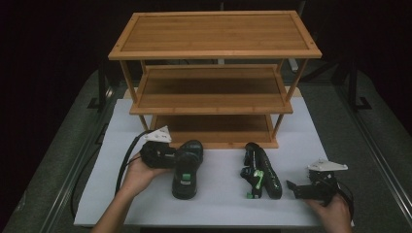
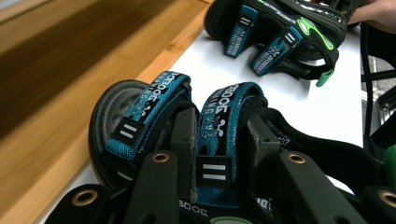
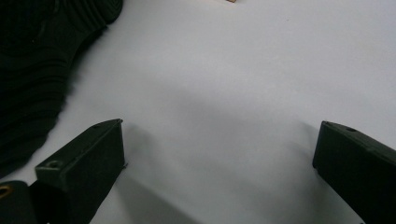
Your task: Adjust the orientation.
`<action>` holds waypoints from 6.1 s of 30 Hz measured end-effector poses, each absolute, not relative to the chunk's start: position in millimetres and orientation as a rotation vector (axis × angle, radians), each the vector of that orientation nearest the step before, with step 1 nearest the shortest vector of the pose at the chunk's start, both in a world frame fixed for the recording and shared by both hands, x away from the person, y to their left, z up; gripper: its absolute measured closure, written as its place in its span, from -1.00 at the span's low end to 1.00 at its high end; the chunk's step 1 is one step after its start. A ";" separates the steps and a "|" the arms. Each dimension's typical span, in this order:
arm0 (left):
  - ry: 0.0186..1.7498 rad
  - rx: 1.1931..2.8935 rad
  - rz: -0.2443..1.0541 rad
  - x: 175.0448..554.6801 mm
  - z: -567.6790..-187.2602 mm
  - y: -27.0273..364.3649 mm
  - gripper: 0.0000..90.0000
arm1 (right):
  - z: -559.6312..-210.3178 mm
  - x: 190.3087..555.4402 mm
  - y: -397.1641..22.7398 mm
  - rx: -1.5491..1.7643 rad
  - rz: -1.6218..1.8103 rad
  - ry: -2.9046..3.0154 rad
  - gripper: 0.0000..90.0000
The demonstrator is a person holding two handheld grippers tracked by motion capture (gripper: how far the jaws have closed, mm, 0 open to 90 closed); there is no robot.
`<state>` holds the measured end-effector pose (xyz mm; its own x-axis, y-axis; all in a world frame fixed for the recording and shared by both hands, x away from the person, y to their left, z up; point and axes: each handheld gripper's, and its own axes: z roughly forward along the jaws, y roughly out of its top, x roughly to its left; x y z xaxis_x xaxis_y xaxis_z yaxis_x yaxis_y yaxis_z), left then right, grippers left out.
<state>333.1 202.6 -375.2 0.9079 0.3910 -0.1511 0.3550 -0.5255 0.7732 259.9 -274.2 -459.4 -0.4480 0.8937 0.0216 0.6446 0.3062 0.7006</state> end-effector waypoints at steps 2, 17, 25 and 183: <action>0.529 2.176 0.046 332.9 -379.3 193.3 0.55 | -459.4 259.9 -274.3 1.375 0.920 2.207 -0.97; 0.573 2.192 0.057 320.6 -400.7 170.7 0.55 | -459.4 259.8 -274.3 1.375 0.921 2.207 -0.97; 0.571 2.171 0.060 322.4 -400.9 174.8 0.28 | -459.4 260.0 -274.3 1.375 0.920 2.208 -0.97; 0.939 2.225 0.381 277.6 -452.6 329.5 -1.00 | -427.5 296.2 -283.2 1.370 1.143 2.352 0.99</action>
